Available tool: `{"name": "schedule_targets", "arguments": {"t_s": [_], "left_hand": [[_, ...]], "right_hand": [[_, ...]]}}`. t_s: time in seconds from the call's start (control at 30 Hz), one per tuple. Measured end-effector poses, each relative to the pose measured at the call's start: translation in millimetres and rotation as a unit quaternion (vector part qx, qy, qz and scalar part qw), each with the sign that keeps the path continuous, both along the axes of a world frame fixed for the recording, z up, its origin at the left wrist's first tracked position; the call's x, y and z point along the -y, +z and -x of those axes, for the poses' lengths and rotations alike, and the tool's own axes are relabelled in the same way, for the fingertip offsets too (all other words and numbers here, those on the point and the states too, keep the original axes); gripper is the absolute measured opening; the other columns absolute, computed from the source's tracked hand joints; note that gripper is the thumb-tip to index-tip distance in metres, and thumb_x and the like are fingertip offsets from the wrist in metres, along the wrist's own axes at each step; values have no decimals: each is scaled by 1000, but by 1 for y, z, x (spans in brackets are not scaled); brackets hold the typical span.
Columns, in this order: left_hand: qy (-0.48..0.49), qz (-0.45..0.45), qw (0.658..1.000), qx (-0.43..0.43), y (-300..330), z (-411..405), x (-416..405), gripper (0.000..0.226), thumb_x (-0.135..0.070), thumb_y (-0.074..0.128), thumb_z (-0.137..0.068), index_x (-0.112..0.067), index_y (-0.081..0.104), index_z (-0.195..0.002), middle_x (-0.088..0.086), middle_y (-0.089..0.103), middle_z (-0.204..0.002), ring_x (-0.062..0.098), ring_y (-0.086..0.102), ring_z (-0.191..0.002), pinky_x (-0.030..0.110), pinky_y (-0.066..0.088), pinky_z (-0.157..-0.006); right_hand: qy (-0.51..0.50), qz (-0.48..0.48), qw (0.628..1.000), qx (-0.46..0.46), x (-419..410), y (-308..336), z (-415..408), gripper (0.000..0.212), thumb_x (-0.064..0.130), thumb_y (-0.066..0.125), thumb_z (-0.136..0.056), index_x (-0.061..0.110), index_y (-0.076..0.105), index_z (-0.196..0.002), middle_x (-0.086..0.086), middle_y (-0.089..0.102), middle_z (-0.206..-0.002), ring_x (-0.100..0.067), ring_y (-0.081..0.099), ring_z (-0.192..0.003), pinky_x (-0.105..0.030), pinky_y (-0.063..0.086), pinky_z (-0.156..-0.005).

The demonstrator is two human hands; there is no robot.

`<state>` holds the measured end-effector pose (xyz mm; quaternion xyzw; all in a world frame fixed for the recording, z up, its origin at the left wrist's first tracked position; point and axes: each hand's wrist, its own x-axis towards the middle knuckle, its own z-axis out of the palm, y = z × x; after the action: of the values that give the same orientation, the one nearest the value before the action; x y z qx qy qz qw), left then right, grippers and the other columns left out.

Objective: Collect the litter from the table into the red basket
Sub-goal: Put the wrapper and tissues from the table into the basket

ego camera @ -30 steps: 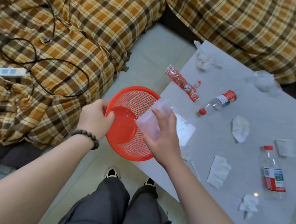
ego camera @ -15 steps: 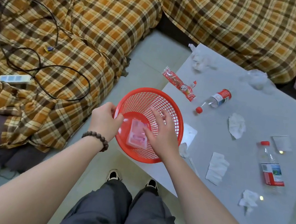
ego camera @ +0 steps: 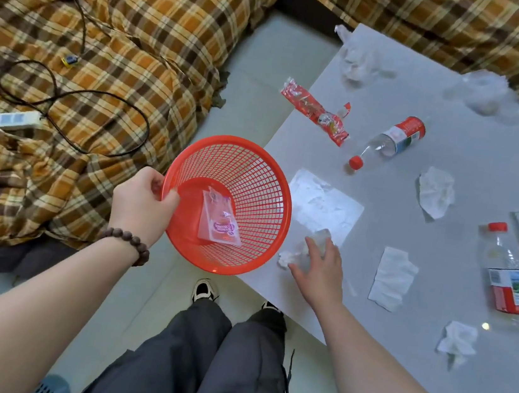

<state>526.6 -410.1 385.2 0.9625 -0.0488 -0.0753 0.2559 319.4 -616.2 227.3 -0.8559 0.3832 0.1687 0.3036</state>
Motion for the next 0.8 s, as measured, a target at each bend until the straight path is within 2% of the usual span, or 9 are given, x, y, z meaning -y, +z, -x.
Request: {"name": "schedule_targets", "arguments": {"t_s": [0.1, 0.2, 0.3, 0.37, 0.43, 0.57, 0.63, 0.7, 0.8], "left_hand": [[-5, -11, 1000, 6, -11, 4, -2, 21, -24, 65, -86, -23, 51, -71, -10, 54, -64, 2, 49, -57, 18, 31, -50], [2, -11, 1000, 29, -19, 6, -3, 14, -25, 62, -88, -20, 54, -77, -14, 54, -66, -1, 49, -58, 12, 29, -50], [3, 0, 1000, 25, -23, 6, -2, 8, -28, 58, -89, -21, 56, -85, -15, 56, -67, -3, 52, -58, 12, 32, -50], [-11, 2, 1000, 16, -25, 5, -1, 5, -27, 57, -90, -24, 56, -87, -15, 58, -68, -1, 54, -59, 15, 34, -50], [-24, -2, 1000, 14, -26, 5, 0, 3, -26, 55, -91, -24, 56, -88, -14, 59, -68, 0, 54, -60, 15, 33, -50], [-21, 13, 1000, -5, -25, 5, 2, 8, -21, 51, -90, -23, 55, -84, -10, 59, -68, 3, 54, -59, 19, 35, -50], [-24, 8, 999, -22, -23, 5, 1, 12, -19, 50, -90, -23, 53, -79, -8, 58, -66, 4, 51, -57, 18, 32, -49], [-34, 8, 999, -41, -20, 6, 0, 9, -17, 50, -89, -21, 56, -83, -9, 58, -68, 2, 51, -59, 16, 31, -50], [-42, 24, 997, -57, -11, 9, -3, 8, -14, 52, -89, -16, 60, -87, -6, 58, -69, 5, 51, -61, 24, 36, -54]], "right_hand": [[29, 2, 999, -24, -7, -25, -11, 69, 56, 52, -87, 36, 22, -146, -6, 0, -160, -30, 1, -146, -44, 10, -117], [38, 1, 999, -33, -13, -43, -19, 61, 43, 50, -92, 32, 24, -146, -9, 3, -160, -33, 1, -146, -44, 13, -116], [23, 47, 999, -16, -17, -51, -19, 48, 20, 49, -92, 23, 38, -139, -12, 23, -155, -34, 15, -142, -42, 25, -111], [2, 64, 998, 14, -17, -50, -18, 42, 8, 50, -88, 17, 50, -129, -10, 41, -142, -31, 30, -130, -37, 36, -101], [-7, 48, 998, 37, -15, -46, -16, 42, 2, 46, -87, 15, 53, -126, -8, 49, -130, -28, 38, -118, -34, 39, -93], [-46, -3, 996, 83, -14, -18, -13, 42, 4, 44, -91, 14, 51, -131, -5, 52, -129, -23, 41, -118, -35, 41, -97], [-68, -2, 991, 111, -15, 6, -12, 40, 5, 45, -92, 14, 52, -130, -4, 51, -132, -22, 42, -122, -37, 43, -99], [-91, 9, 985, 143, -16, 36, -14, 39, 6, 47, -92, 16, 53, -129, -2, 51, -132, -20, 42, -123, -35, 43, -96], [-120, 22, 970, 212, -24, 83, -19, 37, 10, 51, -92, 18, 53, -128, 0, 52, -128, -17, 44, -120, -30, 42, -92]]}}
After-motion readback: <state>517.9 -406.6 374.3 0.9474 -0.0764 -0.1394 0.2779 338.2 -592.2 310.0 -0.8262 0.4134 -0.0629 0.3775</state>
